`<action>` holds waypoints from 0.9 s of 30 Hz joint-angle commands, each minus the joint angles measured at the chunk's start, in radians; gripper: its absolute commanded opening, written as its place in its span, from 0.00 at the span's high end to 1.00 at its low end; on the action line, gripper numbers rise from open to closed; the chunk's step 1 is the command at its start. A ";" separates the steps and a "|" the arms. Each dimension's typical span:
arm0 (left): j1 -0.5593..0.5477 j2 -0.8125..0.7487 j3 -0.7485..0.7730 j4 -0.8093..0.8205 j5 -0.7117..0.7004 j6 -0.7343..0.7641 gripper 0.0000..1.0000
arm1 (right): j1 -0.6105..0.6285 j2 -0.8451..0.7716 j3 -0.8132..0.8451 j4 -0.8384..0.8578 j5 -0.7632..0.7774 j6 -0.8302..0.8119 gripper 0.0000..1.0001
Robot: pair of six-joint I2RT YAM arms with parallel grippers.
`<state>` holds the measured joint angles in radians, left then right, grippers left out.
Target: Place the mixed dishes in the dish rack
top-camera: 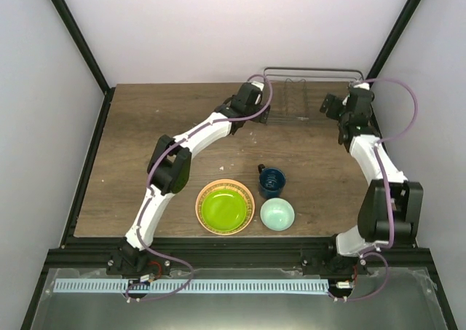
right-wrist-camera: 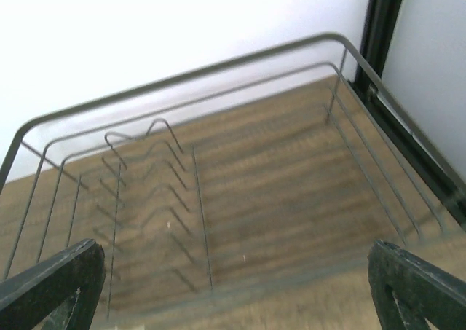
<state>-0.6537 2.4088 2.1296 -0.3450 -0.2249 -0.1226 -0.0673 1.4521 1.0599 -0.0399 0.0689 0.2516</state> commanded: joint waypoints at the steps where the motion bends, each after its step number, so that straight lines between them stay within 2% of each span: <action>1: 0.011 -0.105 -0.114 0.057 0.078 0.029 0.00 | 0.011 0.145 0.157 0.039 -0.030 -0.060 0.00; 8: 0.009 -0.202 -0.171 0.053 0.051 0.047 0.00 | 0.011 0.378 0.371 0.018 -0.076 -0.103 0.00; 16: 0.052 -0.497 -0.485 0.174 0.055 0.007 0.00 | 0.031 0.620 0.609 -0.040 -0.136 -0.082 0.00; 19: 0.088 -0.597 -0.559 0.168 0.075 -0.002 0.00 | 0.065 0.709 0.737 -0.120 -0.103 -0.100 0.00; 22: 0.098 -0.661 -0.598 0.148 0.037 0.025 0.00 | 0.091 0.791 0.853 -0.200 -0.101 -0.098 0.00; 27: 0.111 -0.741 -0.658 0.137 0.006 0.044 0.00 | 0.106 0.861 0.942 -0.285 -0.112 -0.056 0.00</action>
<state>-0.5438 1.7073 1.5192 -0.2092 -0.1986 -0.0971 0.0257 2.2787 1.9236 -0.2157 -0.0338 0.1726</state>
